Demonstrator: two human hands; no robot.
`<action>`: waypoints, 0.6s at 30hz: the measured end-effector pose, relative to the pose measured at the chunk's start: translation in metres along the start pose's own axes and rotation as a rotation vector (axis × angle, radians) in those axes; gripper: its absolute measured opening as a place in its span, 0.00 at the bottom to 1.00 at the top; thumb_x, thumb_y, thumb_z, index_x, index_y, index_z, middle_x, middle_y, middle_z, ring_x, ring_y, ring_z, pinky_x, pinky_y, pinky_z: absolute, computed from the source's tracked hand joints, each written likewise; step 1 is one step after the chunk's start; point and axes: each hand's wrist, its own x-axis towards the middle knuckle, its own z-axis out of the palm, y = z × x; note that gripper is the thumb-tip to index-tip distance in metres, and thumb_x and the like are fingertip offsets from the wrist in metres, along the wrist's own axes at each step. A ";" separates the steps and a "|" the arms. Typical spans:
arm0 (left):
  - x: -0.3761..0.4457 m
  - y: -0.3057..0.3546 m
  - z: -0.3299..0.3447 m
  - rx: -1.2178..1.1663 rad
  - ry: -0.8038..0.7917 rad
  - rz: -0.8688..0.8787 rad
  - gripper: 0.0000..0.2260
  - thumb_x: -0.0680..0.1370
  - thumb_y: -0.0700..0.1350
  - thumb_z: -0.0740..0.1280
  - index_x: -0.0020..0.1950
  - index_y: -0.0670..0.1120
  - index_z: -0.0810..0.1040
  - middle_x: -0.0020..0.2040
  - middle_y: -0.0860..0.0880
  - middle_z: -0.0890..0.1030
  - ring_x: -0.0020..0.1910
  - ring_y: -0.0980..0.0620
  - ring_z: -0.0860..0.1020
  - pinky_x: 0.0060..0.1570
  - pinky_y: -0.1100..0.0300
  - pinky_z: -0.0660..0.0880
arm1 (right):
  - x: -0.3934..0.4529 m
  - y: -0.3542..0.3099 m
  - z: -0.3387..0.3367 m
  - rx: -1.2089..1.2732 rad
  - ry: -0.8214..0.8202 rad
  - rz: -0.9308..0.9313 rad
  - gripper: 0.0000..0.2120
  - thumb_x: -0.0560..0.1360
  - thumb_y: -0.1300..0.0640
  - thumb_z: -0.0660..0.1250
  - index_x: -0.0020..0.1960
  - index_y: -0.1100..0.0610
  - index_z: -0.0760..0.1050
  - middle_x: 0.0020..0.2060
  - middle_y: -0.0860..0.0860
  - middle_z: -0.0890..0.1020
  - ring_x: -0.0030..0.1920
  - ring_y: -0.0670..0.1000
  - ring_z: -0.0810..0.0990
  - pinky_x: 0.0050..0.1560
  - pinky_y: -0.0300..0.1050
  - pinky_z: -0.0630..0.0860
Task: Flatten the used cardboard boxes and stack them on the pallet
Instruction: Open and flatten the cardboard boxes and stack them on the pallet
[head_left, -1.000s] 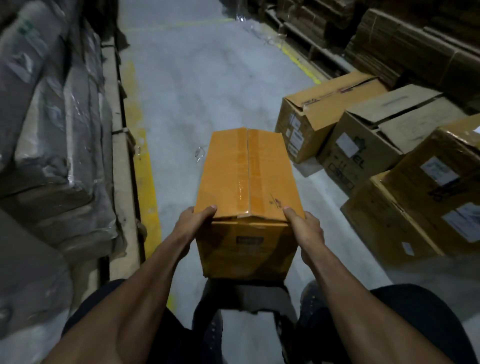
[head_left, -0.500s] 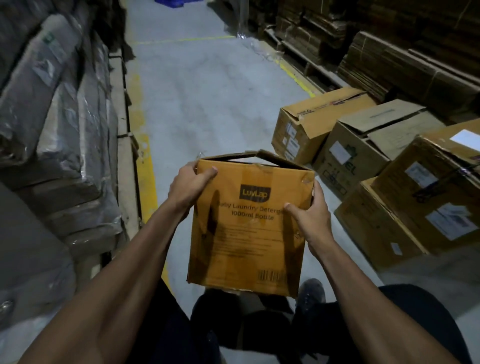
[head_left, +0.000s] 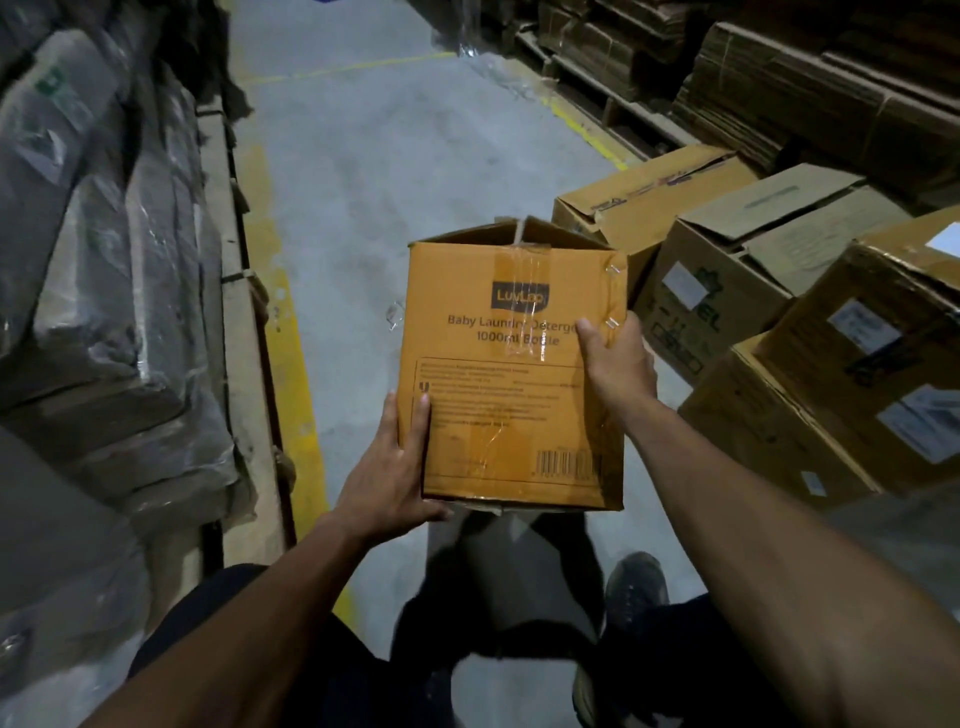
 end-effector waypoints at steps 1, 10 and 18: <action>0.002 0.000 0.003 -0.011 0.038 -0.002 0.66 0.64 0.68 0.76 0.71 0.60 0.19 0.77 0.40 0.27 0.79 0.36 0.52 0.68 0.43 0.71 | -0.003 0.002 0.000 -0.012 -0.035 -0.019 0.32 0.78 0.35 0.61 0.75 0.48 0.56 0.66 0.54 0.75 0.65 0.60 0.76 0.62 0.65 0.73; 0.023 0.005 0.012 -0.198 0.220 0.001 0.60 0.68 0.56 0.78 0.79 0.58 0.31 0.76 0.41 0.53 0.68 0.38 0.70 0.60 0.45 0.76 | -0.076 0.072 -0.008 -0.505 -0.386 -0.223 0.68 0.64 0.36 0.79 0.74 0.38 0.22 0.74 0.51 0.43 0.74 0.60 0.62 0.68 0.59 0.71; 0.024 0.010 0.005 -0.248 0.212 -0.073 0.55 0.69 0.57 0.78 0.81 0.59 0.39 0.76 0.41 0.59 0.65 0.38 0.74 0.61 0.44 0.75 | -0.078 0.082 0.002 -0.461 -0.241 -0.383 0.64 0.70 0.49 0.79 0.75 0.39 0.24 0.71 0.54 0.48 0.69 0.58 0.66 0.66 0.55 0.73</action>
